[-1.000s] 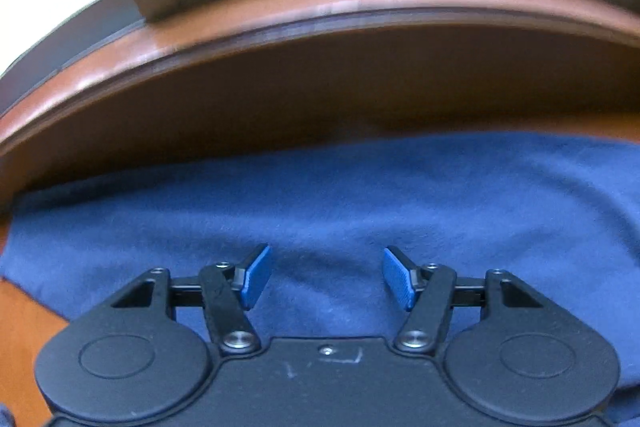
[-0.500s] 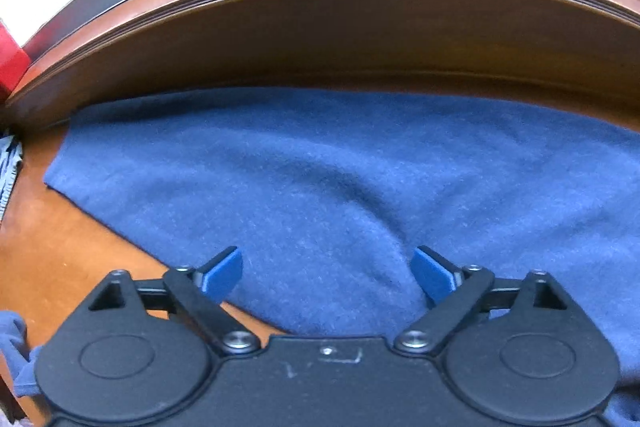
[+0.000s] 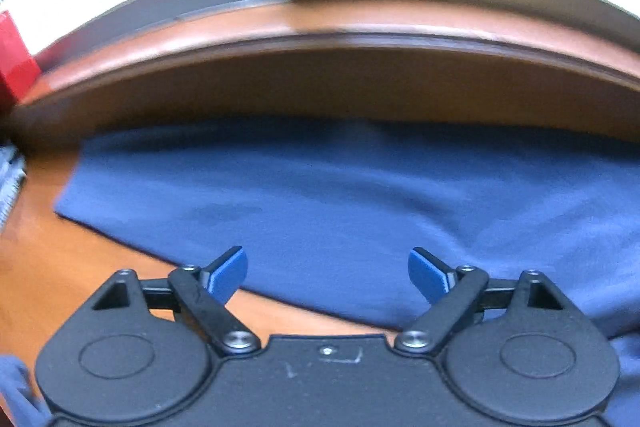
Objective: Fold clothes
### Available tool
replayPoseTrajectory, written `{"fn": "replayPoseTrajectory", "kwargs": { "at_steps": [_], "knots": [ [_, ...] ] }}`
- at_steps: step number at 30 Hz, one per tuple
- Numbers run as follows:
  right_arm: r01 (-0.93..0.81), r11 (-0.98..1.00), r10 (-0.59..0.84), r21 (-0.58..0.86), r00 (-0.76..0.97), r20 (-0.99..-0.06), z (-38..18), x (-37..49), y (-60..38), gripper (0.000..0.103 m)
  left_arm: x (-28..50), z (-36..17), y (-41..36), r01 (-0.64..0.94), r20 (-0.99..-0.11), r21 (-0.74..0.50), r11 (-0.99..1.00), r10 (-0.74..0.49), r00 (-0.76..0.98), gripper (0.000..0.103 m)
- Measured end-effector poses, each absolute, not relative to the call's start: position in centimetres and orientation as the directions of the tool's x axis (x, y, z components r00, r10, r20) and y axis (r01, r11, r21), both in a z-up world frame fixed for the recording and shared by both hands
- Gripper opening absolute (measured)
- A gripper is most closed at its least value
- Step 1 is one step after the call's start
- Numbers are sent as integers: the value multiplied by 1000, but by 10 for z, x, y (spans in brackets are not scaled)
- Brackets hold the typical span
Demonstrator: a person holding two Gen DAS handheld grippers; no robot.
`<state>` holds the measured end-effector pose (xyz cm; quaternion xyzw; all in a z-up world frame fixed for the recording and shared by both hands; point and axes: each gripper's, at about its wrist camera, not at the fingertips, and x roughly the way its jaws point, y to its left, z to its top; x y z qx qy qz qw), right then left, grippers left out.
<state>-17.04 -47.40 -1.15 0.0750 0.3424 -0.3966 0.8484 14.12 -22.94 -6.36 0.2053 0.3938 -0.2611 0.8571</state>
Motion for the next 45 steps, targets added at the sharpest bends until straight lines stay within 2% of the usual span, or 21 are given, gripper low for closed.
{"fn": "replayPoseTrajectory", "kwargs": {
  "at_steps": [5, 9, 13, 15, 17, 19, 20, 24, 27, 34, 41, 44, 45],
  "knots": [
    [587, 809, -444, -36, 571, -690, -18, -105, -378, 38, 214, -67, -207, 610, -785, 157, 776, -277, 554, 86],
    [605, 796, -433, -29, 535, -726, -42, -39, -328, 38, 262, -86, -201, 625, -828, 170, 762, -233, 509, 84],
    [650, 760, -457, -27, 504, -732, -52, 2, -301, 41, 272, -89, -176, 637, -842, 127, 760, -257, 474, 90],
    [655, 756, -431, 18, 518, -739, -52, 14, -294, 42, 277, -90, -166, 643, -832, 158, 749, -250, 496, 96],
    [618, 786, -421, -10, 525, -740, -55, 28, -283, 43, 283, -89, -154, 639, -829, 159, 752, -249, 500, 97],
    [596, 802, -421, -30, 530, -736, -55, 38, -274, 39, 288, -86, -140, 631, -830, 143, 763, -254, 496, 88],
    [597, 802, -412, -4, 548, -728, -49, 37, -267, 39, 288, -81, -131, 628, -830, 127, 767, -265, 491, 78],
    [492, 869, -329, 57, 660, -675, -21, 19, -222, 40, 256, -43, -76, 640, -779, 81, 764, -353, 519, 78],
    [312, 946, -171, 86, 708, -685, -14, 1, -173, 41, 216, -15, -22, 639, -746, 77, 765, -381, 547, 81],
    [-19, 981, 152, 194, 694, -704, -26, -3, -92, 41, 107, -1, 87, 578, -741, 212, 788, -256, 621, 85],
    [-126, 962, 265, 242, 647, -715, -39, 28, -43, 41, 70, -38, 120, 623, -758, 304, 720, -213, 616, 86],
    [-114, 968, 245, 225, 637, -731, -41, 47, -28, 41, 98, -54, 114, 700, -757, 281, 656, -296, 582, 85],
    [-103, 969, 237, 223, 633, -737, -42, 53, -25, 41, 103, -58, 111, 732, -759, 271, 626, -328, 562, 76]
  ]
}}
